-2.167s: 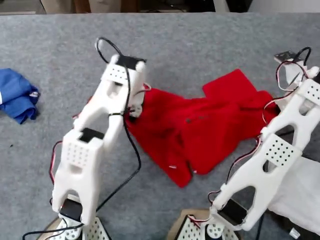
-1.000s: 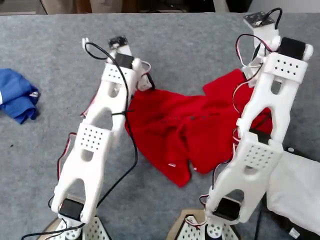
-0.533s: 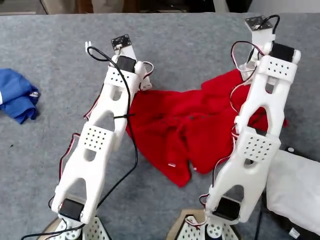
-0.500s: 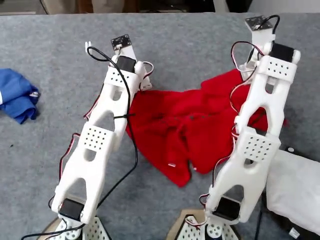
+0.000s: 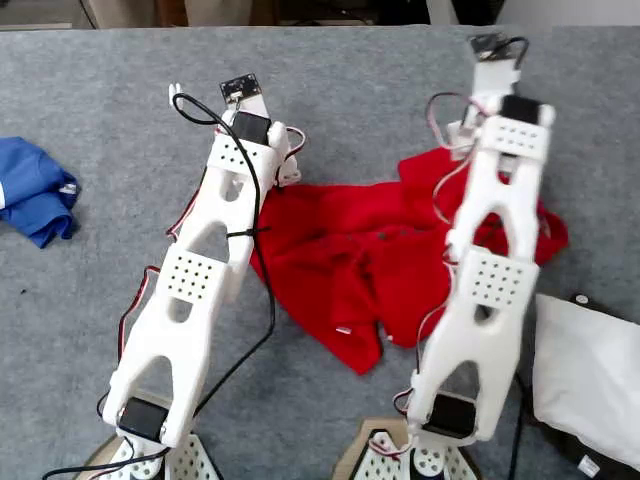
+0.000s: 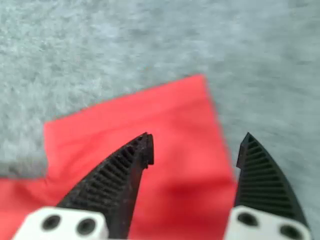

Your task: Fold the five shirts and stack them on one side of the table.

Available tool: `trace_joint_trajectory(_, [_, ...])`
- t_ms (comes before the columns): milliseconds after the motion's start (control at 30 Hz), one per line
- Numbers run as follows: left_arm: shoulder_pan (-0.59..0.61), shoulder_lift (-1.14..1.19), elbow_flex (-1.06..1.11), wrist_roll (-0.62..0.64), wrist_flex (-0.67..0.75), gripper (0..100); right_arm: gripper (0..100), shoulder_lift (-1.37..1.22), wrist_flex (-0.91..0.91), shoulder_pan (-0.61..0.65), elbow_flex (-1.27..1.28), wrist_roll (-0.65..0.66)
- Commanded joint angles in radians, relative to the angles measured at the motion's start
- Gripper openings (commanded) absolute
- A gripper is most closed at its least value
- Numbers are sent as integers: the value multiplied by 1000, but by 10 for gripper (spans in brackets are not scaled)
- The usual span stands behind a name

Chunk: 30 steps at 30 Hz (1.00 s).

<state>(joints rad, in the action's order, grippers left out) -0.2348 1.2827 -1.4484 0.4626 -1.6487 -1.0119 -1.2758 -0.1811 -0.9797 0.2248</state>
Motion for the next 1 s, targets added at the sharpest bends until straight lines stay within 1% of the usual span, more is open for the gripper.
trace_joint_trajectory(0, [3,-4,-15,0,-35,19,274,-67,40,30,-116,-68])
trace_joint_trajectory(67, [5,-4,-15,0,-38,19,274,-127,41,24,-196,-91])
trace_joint_trajectory(300, [11,-4,-14,-2,-40,19,273,-295,49,-24,-429,-97])
trace_joint_trajectory(467, [48,-4,-14,0,-40,19,273,-314,55,-41,-446,-97])
trace_joint_trajectory(633, [48,-4,-14,0,-40,19,210,-317,63,-50,-449,-95])
trace_joint_trajectory(700, [48,-4,-14,0,-40,19,204,-315,77,-53,-443,-91])
trace_joint_trajectory(833, [46,-4,-14,0,-51,19,203,-318,77,-45,-440,-18])
trace_joint_trajectory(967, [46,-4,-14,0,-52,19,202,-318,78,-45,-440,-18])
